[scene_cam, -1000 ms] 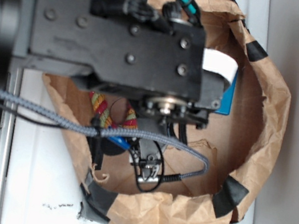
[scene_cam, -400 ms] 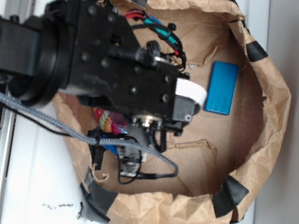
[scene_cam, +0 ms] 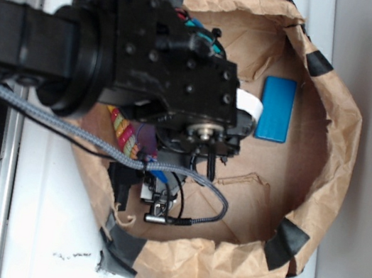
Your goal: Grab the silver keys.
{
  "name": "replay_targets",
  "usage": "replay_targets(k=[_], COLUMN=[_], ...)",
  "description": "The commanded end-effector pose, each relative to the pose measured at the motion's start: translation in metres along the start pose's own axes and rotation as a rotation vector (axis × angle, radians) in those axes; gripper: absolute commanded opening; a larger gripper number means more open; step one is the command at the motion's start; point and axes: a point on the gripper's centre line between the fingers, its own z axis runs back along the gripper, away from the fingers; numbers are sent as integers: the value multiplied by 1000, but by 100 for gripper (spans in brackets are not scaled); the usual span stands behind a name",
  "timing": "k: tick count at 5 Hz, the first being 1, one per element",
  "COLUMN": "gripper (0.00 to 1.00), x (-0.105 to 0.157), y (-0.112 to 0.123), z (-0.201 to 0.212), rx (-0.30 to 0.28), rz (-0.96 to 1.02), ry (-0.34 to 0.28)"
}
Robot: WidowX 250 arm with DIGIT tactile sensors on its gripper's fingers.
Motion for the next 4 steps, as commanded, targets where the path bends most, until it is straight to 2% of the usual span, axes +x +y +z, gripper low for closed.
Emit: replay_targets(k=[1,3,4], gripper=[100,100,100], x=[7,9,9], y=[-1,-14,-18], z=[6,-11,-21], rx=[38,20,42], rz=[13,91,104], ry=[-77,-92,-84])
